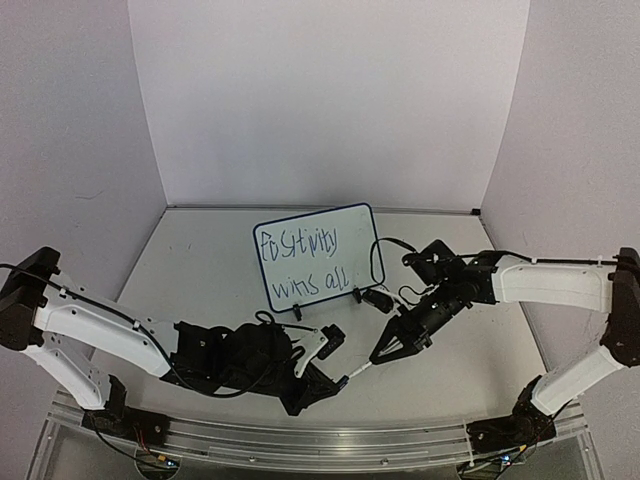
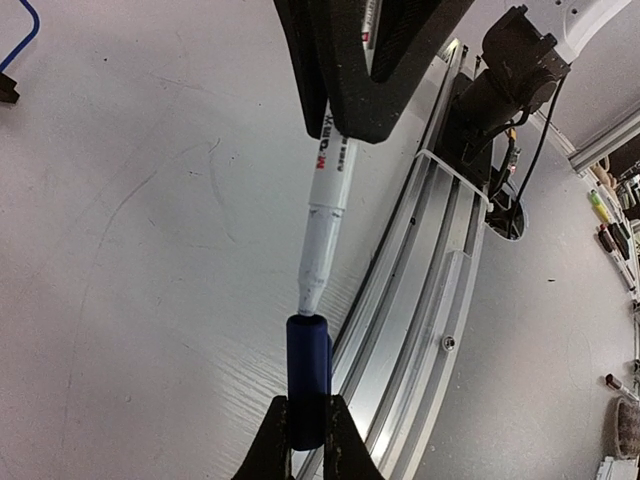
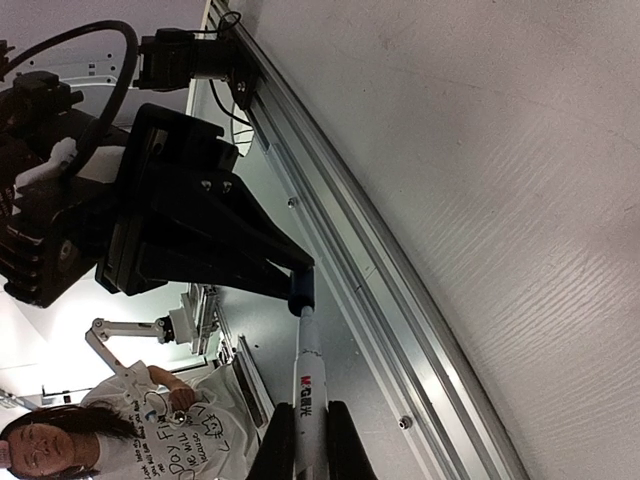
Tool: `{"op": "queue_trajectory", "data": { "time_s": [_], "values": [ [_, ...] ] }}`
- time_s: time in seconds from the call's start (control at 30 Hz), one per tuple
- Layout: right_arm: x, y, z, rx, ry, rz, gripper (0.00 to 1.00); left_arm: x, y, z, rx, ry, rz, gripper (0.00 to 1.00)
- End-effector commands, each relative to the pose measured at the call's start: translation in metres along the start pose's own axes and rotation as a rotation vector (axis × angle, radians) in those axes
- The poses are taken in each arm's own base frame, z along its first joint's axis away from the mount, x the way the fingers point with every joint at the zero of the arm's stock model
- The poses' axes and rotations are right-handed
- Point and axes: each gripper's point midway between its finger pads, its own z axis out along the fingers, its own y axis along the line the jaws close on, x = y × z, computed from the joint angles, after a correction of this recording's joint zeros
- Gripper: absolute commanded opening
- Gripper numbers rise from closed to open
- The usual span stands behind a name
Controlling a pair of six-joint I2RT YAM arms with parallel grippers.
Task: Write a sentence on the whiteboard
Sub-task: Insert the whiteboard marker without the cap into the pen cap.
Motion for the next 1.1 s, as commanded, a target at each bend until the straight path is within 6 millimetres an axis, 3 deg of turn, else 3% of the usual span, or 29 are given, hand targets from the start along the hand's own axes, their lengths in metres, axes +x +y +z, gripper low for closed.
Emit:
{"op": "queue_trajectory", "data": {
  "time_s": [0.0,0.67,1.07],
  "values": [
    [-0.005,0.006,0.001,-0.016,0.016,-0.032,0.0,-0.024,-0.014,-0.006,0.038,-0.076,0.029,0.0],
    [0.003,0.005,0.014,-0.032,0.118,-0.037,0.0,-0.022,-0.023,0.002,0.077,-0.037,0.052,0.0],
    [0.001,0.006,0.024,-0.025,0.143,-0.066,0.0,-0.036,-0.029,-0.006,0.095,-0.083,0.058,0.0]
  ]
}}
